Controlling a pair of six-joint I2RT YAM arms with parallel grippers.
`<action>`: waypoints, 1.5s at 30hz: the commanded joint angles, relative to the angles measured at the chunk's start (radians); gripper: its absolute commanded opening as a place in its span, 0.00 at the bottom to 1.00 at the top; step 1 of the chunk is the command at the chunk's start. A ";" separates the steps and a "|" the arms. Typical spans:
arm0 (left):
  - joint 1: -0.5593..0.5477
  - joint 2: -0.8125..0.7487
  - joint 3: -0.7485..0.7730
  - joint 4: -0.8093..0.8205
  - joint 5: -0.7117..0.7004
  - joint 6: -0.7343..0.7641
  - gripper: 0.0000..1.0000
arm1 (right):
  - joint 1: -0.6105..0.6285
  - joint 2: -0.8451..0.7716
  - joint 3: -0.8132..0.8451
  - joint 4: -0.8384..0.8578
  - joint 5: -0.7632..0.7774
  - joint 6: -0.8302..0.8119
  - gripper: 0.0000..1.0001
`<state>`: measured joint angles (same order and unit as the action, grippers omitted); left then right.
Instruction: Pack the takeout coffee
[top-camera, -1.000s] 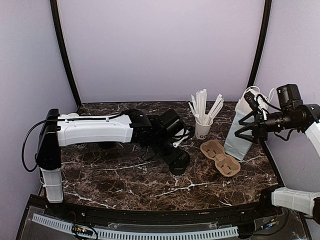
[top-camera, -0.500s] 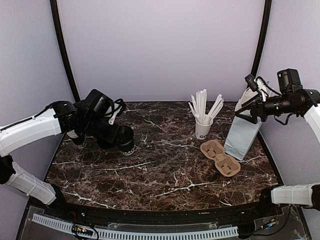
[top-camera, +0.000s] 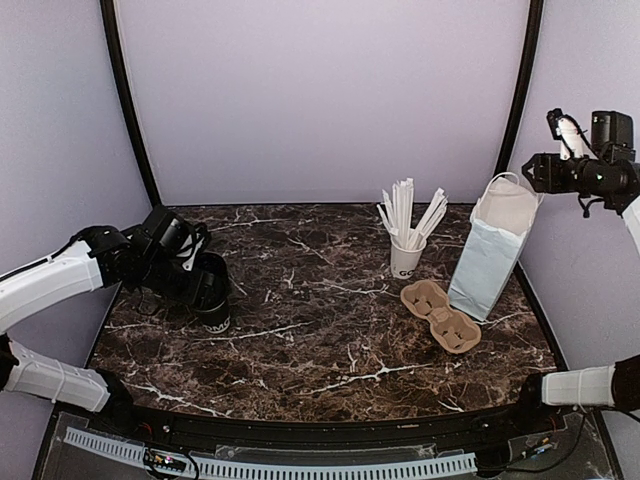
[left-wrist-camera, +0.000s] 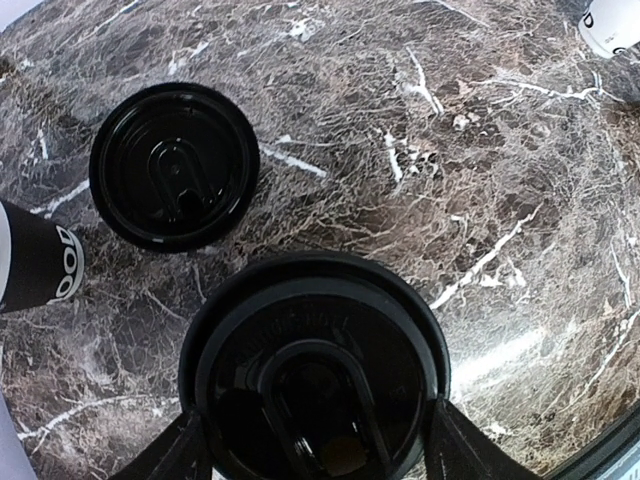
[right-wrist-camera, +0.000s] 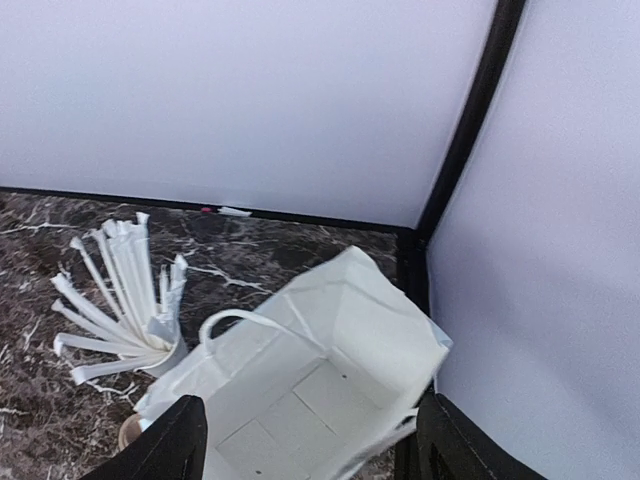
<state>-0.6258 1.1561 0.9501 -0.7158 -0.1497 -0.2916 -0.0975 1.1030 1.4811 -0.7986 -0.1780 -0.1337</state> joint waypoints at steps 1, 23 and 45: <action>0.008 -0.042 -0.025 -0.006 0.025 -0.032 0.62 | -0.051 -0.006 -0.046 0.044 0.148 0.071 0.74; 0.008 -0.055 -0.027 -0.016 0.076 -0.071 0.82 | -0.117 0.068 -0.227 -0.031 -0.029 0.111 0.61; 0.008 -0.149 0.066 -0.048 0.098 -0.042 0.83 | -0.229 0.039 0.012 -0.038 -0.081 0.113 0.00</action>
<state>-0.6243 1.0321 0.9794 -0.7353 -0.0635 -0.3511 -0.3218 1.1683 1.4353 -0.8581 -0.2260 -0.0029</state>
